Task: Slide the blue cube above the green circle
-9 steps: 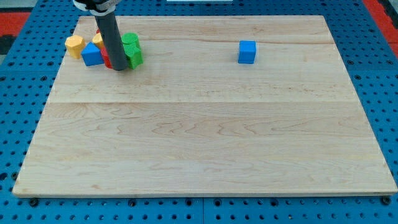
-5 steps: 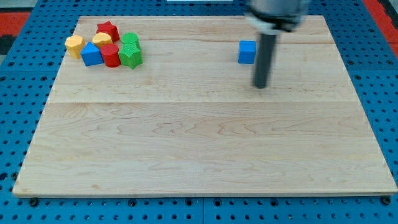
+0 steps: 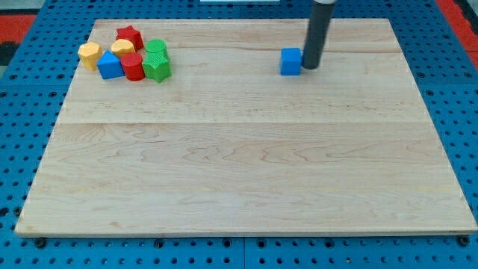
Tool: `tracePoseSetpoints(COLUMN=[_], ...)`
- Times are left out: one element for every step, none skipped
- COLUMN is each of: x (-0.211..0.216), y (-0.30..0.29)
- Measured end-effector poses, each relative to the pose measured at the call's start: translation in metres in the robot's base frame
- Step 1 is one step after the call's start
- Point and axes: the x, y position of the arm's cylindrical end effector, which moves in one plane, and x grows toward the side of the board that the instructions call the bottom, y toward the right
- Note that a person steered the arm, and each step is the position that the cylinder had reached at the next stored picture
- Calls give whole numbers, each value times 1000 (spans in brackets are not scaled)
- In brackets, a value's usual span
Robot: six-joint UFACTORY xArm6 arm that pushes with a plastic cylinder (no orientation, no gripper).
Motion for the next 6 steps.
tracePoseSetpoints(x=[-15,-21,5,-4,-45,-79], y=[-39,-79,-80,-99,-120,-150])
